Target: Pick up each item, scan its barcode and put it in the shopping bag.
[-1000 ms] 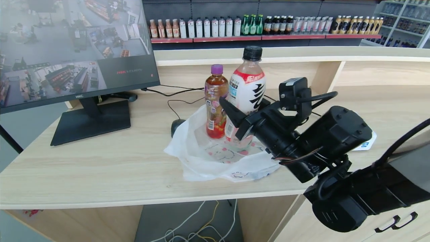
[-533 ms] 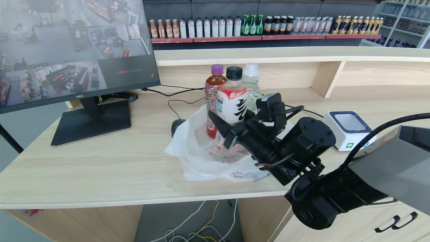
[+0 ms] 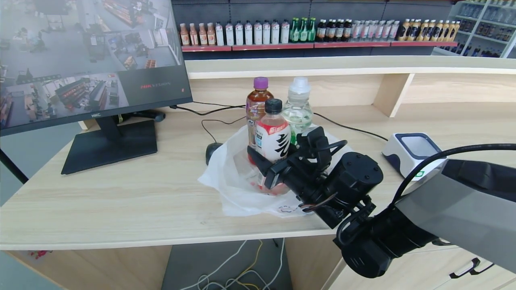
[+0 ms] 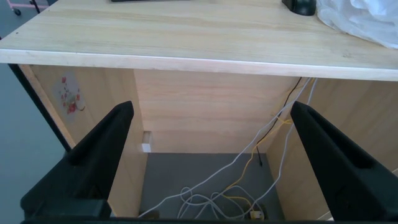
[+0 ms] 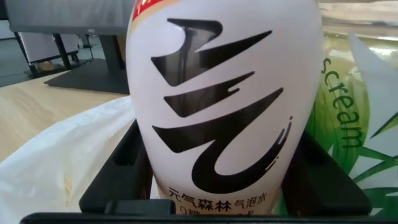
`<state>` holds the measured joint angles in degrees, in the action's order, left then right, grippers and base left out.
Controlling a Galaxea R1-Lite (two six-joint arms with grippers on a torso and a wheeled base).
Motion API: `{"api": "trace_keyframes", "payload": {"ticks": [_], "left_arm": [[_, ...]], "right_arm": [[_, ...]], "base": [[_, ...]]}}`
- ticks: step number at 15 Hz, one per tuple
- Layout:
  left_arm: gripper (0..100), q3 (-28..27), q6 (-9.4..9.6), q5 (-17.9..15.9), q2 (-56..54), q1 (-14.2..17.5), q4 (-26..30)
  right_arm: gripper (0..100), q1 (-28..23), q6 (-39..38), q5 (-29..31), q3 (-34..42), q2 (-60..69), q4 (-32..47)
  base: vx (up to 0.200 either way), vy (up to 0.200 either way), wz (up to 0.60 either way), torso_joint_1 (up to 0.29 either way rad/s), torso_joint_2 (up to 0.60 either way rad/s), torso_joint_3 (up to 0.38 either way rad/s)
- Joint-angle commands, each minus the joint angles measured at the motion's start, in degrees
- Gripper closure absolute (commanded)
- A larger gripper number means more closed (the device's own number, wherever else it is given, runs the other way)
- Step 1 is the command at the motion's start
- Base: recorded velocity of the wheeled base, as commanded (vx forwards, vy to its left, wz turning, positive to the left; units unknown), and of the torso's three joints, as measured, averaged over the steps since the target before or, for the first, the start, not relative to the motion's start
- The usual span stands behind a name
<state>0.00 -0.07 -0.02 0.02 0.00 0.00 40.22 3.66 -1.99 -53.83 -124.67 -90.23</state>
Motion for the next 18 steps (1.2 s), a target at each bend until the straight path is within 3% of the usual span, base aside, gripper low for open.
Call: {"api": "trace_keyframes", "payload": {"ticks": [1, 15, 16, 18], "left_arm": [[0, 0.0, -0.01, 0.0, 0.0, 0.0, 0.0], [0, 0.0, -0.1, 0.0, 0.0, 0.0, 0.0], [0, 0.0, -0.1, 0.0, 0.0, 0.0, 0.0], [0, 0.0, -0.1, -0.1, 0.0, 0.0, 0.0]], "right_arm": [[100, 0.0, 0.0, 0.0, 0.1, -0.6, 0.2], [100, 0.3, 0.0, 0.0, 0.4, -0.5, 0.2], [0, 0.3, 0.0, 0.0, 0.4, -0.4, 0.2], [0, 0.3, 0.0, -0.1, 0.8, 0.0, 0.2]], "base": [[0.0, 0.0, 0.0, 0.0, 0.0, 0.0], [0.0, 0.0, 0.0, 0.0, 0.0, 0.0], [0.0, 0.0, 0.0, 0.0, 0.0, 0.0], [0.0, 0.0, 0.0, 0.0, 0.0, 0.0]]}}
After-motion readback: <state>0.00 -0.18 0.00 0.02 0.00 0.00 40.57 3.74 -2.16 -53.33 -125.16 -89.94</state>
